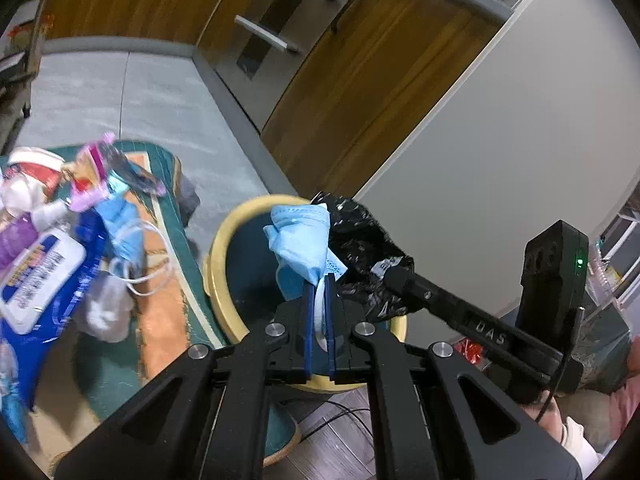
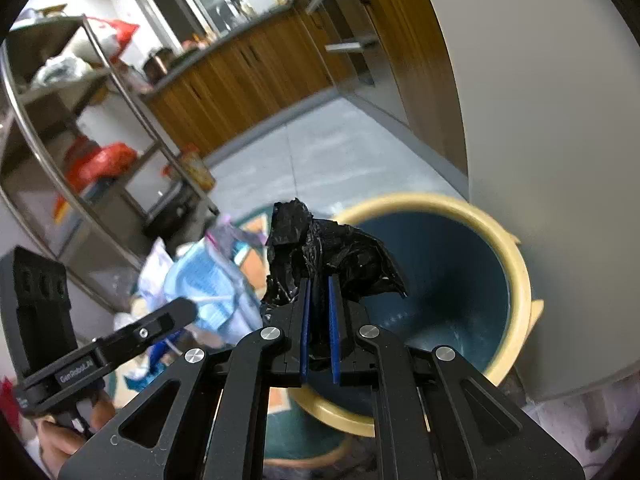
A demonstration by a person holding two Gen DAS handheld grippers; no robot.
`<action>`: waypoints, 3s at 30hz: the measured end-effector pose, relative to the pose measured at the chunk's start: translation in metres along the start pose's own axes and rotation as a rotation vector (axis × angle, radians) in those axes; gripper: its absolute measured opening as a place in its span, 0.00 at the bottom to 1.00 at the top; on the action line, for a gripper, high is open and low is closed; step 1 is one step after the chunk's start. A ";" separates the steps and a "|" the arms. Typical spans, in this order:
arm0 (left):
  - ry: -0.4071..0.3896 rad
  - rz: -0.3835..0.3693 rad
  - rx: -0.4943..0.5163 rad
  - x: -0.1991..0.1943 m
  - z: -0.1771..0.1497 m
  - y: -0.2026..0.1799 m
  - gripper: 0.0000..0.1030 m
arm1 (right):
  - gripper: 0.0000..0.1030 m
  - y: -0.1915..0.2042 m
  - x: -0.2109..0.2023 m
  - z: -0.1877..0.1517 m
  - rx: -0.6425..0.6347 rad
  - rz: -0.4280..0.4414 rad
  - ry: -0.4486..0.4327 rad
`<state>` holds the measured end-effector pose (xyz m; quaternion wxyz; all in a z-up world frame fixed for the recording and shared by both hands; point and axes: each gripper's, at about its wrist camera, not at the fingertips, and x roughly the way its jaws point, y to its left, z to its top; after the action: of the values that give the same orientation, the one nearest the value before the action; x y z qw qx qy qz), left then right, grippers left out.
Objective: Collect trash
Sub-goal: 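Open both tools to drop the black bag and mask into the bin, then grasp the crumpled white-blue wrapper on the stool with the left tool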
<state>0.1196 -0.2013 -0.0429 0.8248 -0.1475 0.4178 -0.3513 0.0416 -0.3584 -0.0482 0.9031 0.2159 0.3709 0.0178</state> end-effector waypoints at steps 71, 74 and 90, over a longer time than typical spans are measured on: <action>0.159 0.529 -0.111 -0.119 -0.070 0.164 0.53 | 0.75 0.140 0.048 -0.025 -0.140 0.204 0.168; 0.173 0.507 -0.140 -0.119 -0.072 0.169 0.34 | 0.75 0.145 0.050 -0.027 -0.150 0.210 0.180; 0.079 0.539 -0.169 -0.158 -0.063 0.168 0.13 | 0.75 0.167 0.099 -0.060 -0.070 0.285 0.329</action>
<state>0.0819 0.0318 -0.0791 0.8564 -0.0857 0.5014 -0.0888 0.0939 -0.1657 -0.0840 0.8257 0.2290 0.4781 0.1928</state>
